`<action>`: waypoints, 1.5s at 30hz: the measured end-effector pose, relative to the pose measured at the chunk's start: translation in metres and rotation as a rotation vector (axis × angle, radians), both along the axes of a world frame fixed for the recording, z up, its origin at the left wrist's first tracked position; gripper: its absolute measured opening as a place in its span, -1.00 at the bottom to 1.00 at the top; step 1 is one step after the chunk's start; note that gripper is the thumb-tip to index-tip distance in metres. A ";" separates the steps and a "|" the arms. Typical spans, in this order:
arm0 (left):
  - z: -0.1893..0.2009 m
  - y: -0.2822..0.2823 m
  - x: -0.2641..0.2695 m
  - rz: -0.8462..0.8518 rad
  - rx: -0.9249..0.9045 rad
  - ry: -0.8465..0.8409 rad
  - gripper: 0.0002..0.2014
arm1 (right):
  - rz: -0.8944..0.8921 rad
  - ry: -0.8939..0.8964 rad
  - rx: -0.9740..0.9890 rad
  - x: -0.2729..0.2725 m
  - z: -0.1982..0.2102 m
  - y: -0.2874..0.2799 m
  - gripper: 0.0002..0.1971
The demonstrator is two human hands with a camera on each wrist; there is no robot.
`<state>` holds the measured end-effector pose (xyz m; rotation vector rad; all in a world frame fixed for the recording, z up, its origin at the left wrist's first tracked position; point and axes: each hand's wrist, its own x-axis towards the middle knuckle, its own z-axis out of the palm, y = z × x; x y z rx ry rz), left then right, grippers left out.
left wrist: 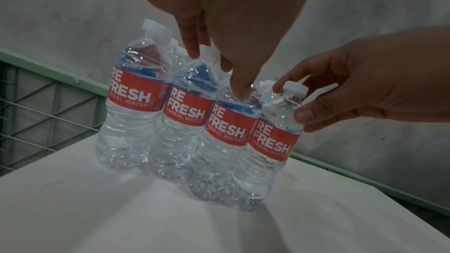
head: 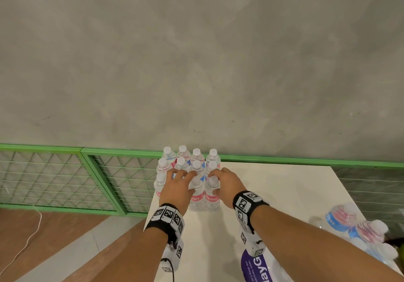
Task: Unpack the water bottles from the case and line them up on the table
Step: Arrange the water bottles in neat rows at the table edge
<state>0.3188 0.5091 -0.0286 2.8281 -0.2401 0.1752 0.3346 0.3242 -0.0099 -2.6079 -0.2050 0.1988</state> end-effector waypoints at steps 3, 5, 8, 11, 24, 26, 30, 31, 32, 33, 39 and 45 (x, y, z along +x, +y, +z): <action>0.000 0.000 -0.002 0.005 0.025 -0.011 -0.47 | -0.010 0.003 0.012 -0.004 0.000 -0.001 -0.39; 0.001 0.001 -0.005 0.000 0.029 0.005 -0.45 | -0.015 0.022 0.020 -0.009 0.004 -0.002 -0.30; 0.005 0.002 -0.012 -0.026 -0.007 0.030 -0.38 | -0.047 0.060 0.010 -0.021 0.017 -0.006 -0.35; 0.013 -0.003 -0.027 -0.039 -0.066 -0.027 -0.39 | -0.090 0.090 0.024 -0.040 0.034 -0.020 -0.45; 0.029 -0.165 -0.154 -0.433 -0.493 0.146 -0.62 | -0.230 0.217 -0.019 -0.209 0.075 -0.206 -0.62; 0.024 -0.193 -0.167 -0.515 -0.431 0.224 -0.55 | -0.272 0.238 -0.079 -0.233 0.069 -0.230 -0.56; 0.005 -0.233 -0.186 -0.587 -0.331 0.263 -0.38 | -0.268 0.220 -0.127 -0.274 0.049 -0.253 -0.36; 0.001 -0.239 -0.189 -0.578 -0.305 0.276 -0.37 | -0.247 0.198 -0.131 -0.282 0.042 -0.253 -0.33; -0.002 -0.244 -0.192 -0.563 -0.283 0.278 -0.37 | -0.215 0.169 -0.143 -0.288 0.034 -0.252 -0.31; -0.004 -0.247 -0.194 -0.541 -0.261 0.262 -0.38 | -0.179 0.140 -0.157 -0.292 0.027 -0.250 -0.29; -0.009 -0.244 -0.201 -0.397 -0.207 0.232 -0.53 | -0.092 -0.010 -0.318 -0.292 0.015 -0.233 -0.41; -0.004 -0.221 -0.201 -0.263 -0.507 0.299 -0.74 | 0.016 -0.080 -0.396 -0.279 0.023 -0.221 -0.65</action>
